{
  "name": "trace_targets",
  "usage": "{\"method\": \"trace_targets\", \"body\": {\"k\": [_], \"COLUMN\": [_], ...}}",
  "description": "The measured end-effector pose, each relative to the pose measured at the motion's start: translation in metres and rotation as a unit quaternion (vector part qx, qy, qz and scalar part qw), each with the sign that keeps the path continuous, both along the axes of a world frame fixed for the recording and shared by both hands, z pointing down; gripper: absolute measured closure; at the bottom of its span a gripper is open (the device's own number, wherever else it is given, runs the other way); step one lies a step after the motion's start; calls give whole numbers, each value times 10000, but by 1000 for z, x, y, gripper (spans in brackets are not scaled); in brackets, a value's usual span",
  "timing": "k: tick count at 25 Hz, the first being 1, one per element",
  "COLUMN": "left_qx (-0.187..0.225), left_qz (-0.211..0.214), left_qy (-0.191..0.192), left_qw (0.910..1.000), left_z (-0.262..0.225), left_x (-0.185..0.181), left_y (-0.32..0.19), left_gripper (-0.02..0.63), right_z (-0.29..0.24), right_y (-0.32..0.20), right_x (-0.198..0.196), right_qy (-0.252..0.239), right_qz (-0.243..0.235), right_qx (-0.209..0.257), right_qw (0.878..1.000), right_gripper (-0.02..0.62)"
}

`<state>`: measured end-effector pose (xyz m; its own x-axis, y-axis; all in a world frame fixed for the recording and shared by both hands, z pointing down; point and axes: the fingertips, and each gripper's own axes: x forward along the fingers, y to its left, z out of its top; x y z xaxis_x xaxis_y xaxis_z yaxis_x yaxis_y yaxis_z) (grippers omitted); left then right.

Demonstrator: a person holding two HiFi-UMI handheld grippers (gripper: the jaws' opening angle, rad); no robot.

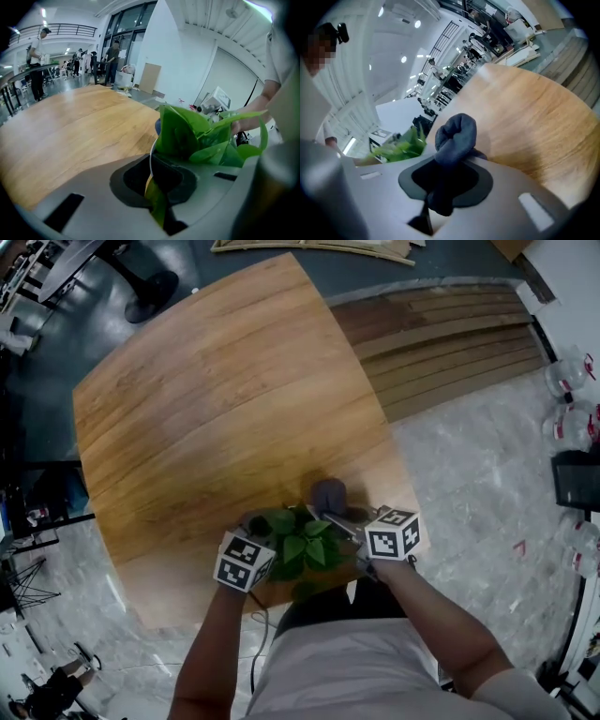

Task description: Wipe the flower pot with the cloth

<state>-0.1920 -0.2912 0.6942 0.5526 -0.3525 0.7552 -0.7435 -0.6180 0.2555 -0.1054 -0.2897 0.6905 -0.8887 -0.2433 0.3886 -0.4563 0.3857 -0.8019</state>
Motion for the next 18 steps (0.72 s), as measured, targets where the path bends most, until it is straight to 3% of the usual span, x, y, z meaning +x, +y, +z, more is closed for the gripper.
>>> {"method": "trace_targets", "body": {"k": [4, 6, 9, 12, 15, 18], "left_qx": [-30, -4, -25, -270, -620, -991], "left_qz": [79, 39, -140, -496, -1045, -1622], "left_qy": [47, 55, 118, 351, 644, 994], "left_qw": [10000, 10000, 9998, 9978, 9905, 9767], "left_z": [-3, -4, -4, 3, 9, 11], "left_x": [3, 4, 5, 5, -5, -15], "left_y": [2, 0, -4, -4, -2, -4], "left_gripper": [591, 591, 589, 589, 591, 591], "right_z": [-52, -33, 21, 41, 9, -41], "right_y": [-4, -8, -11, -8, -5, 5], "right_x": [-7, -4, 3, 7, 7, 1], "right_qy": [-525, -335, 338, 506, -13, -598], "right_qz": [-66, -30, 15, 42, 210, 234], "right_qx": [304, 283, 166, 30, -163, -196], "right_qw": [9981, 9990, 9993, 9987, 9996, 9977], "right_gripper": [531, 531, 531, 531, 531, 531]}}
